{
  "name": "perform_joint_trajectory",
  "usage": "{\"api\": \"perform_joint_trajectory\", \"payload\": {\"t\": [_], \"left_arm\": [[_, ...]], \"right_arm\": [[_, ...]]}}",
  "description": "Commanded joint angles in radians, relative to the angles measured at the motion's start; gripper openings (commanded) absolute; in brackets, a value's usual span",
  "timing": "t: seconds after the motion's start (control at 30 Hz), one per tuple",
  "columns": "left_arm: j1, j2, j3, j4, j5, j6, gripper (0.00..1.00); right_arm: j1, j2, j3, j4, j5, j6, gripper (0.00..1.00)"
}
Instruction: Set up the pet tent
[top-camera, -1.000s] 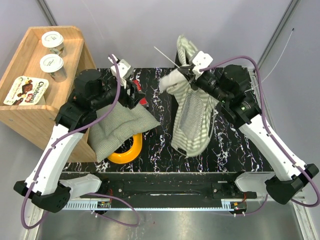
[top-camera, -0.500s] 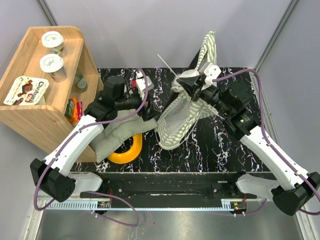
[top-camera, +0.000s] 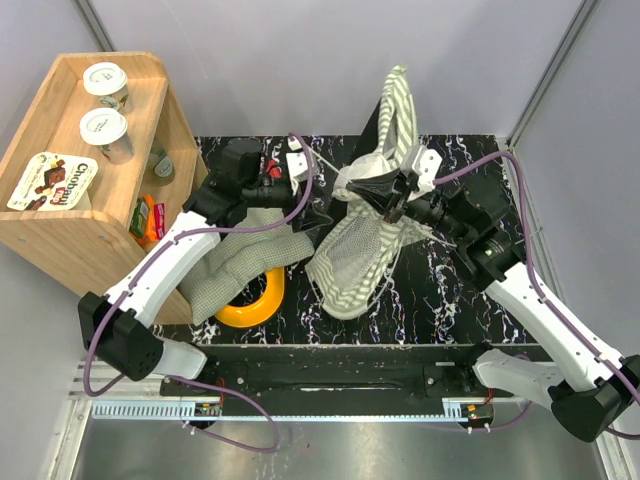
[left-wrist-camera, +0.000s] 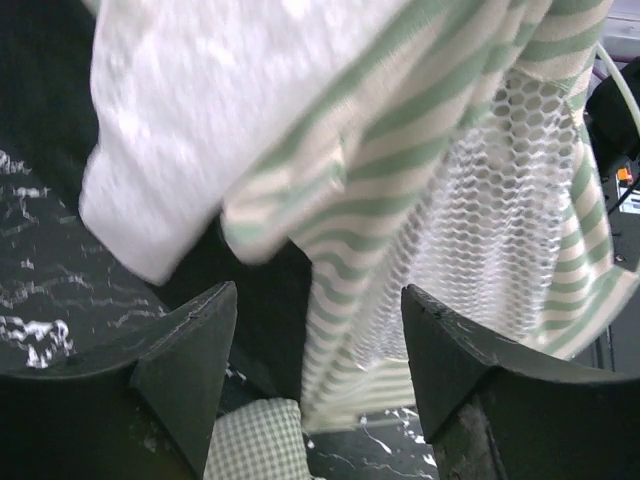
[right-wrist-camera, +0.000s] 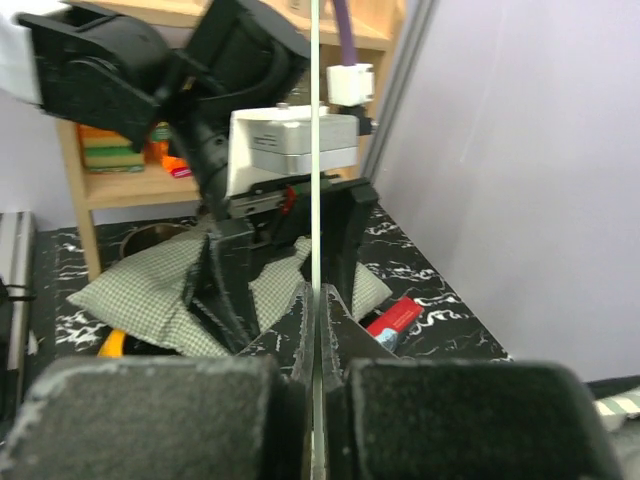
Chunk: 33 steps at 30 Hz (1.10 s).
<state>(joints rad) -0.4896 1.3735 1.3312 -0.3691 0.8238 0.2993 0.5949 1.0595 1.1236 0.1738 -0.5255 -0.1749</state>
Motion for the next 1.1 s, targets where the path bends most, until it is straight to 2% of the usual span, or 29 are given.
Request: {"api": "perform_joint_trajectory", "payload": {"t": [0.0, 0.17, 0.23, 0.43, 0.7, 0.93, 1.07], "left_arm": [[-0.001, 0.048, 0.092, -0.008, 0.124, 0.136, 0.68], [-0.003, 0.078, 0.125, -0.040, 0.115, 0.213, 0.57], [-0.007, 0.070, 0.089, -0.040, 0.129, 0.231, 0.49], [-0.009, 0.036, 0.010, -0.040, 0.155, 0.232, 0.00], [0.026, -0.031, 0.031, -0.097, 0.167, 0.101, 0.00], [0.058, -0.082, 0.091, -0.264, 0.149, 0.156, 0.00], [0.111, -0.114, 0.099, -0.304, 0.117, 0.192, 0.00]], "right_arm": [[-0.003, -0.032, -0.007, 0.006, -0.119, 0.018, 0.00], [-0.003, -0.023, -0.005, 0.018, -0.111, 0.031, 0.00], [-0.003, -0.015, -0.007, 0.030, -0.107, 0.034, 0.00], [-0.003, -0.010, -0.013, 0.006, -0.047, 0.015, 0.00], [-0.020, -0.078, -0.093, -0.077, 0.084, -0.046, 0.00], [-0.021, -0.064, -0.094, -0.164, 0.094, -0.116, 0.00], [-0.023, -0.081, -0.137, -0.229, 0.119, -0.164, 0.00]]}}
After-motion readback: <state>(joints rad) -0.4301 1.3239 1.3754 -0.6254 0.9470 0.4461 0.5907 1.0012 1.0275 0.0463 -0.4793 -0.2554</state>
